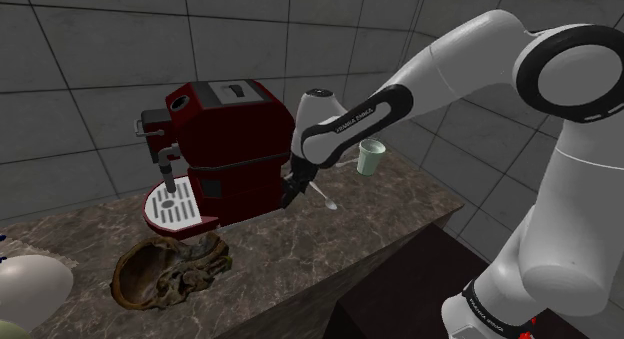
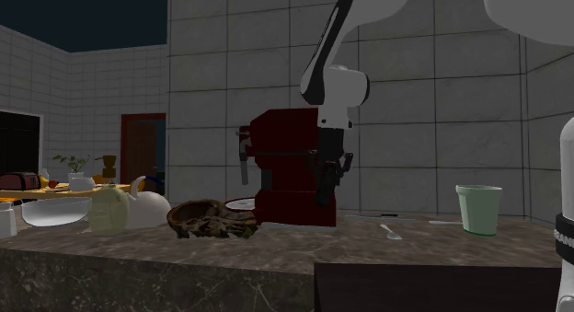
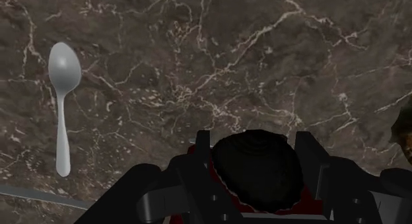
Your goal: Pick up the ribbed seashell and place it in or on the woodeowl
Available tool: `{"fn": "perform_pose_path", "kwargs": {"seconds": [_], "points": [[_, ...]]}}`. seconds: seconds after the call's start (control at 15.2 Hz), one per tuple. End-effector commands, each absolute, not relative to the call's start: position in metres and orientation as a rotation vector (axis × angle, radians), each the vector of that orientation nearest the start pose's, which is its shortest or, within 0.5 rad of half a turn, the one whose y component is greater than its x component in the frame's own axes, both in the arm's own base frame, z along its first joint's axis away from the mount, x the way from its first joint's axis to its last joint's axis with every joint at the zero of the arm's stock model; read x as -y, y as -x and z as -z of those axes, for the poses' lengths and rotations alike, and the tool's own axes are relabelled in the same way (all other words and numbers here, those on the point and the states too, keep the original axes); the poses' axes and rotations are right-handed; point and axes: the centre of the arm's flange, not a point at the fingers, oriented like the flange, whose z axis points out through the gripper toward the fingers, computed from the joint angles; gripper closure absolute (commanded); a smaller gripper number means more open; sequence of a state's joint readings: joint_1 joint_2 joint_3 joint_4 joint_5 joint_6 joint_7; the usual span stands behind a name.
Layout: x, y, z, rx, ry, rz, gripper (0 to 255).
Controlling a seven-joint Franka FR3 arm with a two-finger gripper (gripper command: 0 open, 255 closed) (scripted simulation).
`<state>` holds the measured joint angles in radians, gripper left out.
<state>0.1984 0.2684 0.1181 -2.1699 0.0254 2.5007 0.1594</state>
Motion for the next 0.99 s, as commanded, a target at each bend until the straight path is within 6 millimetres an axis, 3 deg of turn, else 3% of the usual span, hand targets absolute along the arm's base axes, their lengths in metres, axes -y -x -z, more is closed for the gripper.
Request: {"fn": "perform_pose_path", "kwargs": {"seconds": [0.0,0.92], "points": [[-0.189,-0.541,-0.280,0.203,3.073,0.078,255],[-0.374,-0.549,-0.277,0.203,3.073,0.078,255]]}}
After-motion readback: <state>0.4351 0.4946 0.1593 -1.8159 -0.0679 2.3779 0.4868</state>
